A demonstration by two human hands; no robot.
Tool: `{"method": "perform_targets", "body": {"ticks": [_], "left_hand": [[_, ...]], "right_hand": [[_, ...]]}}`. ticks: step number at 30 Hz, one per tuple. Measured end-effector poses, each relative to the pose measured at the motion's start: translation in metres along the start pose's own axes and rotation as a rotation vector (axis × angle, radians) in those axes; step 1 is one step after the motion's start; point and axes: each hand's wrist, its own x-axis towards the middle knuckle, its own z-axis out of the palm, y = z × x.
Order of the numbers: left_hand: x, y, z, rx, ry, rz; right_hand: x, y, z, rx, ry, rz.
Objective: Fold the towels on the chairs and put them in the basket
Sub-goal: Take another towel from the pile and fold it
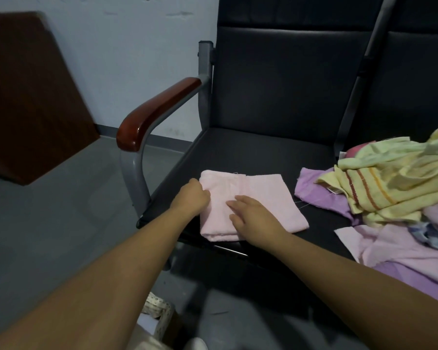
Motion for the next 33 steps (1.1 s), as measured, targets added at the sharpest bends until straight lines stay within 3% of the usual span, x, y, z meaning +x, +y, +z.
{"method": "perform_targets", "body": {"ticks": [3,8,11,14,19,22,27,33], "left_hand": [[-0.002,0.006,-0.004,-0.095,0.007,0.018],[-0.013,0.037,-0.014,-0.172,0.138,0.187],[-0.023,0.065,-0.010,-0.468,-0.002,0.283],[-0.029,0.080,-0.003,-0.687,-0.224,0.266],[-0.021,0.069,0.012,-0.405,-0.106,0.154],[-0.021,0.065,0.022,-0.406,-0.180,0.006],[-0.016,0.067,0.032,-0.567,-0.235,-0.143],[-0.014,0.070,0.041,-0.709,-0.314,-0.204]], "right_hand": [[0.005,-0.001,-0.007,0.205,0.012,0.060],[0.017,0.008,-0.042,1.028,0.062,0.412],[0.019,0.029,-0.054,1.374,0.068,0.515],[0.019,0.049,-0.056,1.329,0.119,0.611],[0.014,0.059,-0.060,0.972,0.147,0.678],[0.010,0.060,-0.071,0.819,0.149,0.675],[0.002,0.067,-0.067,1.157,0.011,0.812],[0.001,0.060,-0.059,1.425,0.003,0.701]]}}
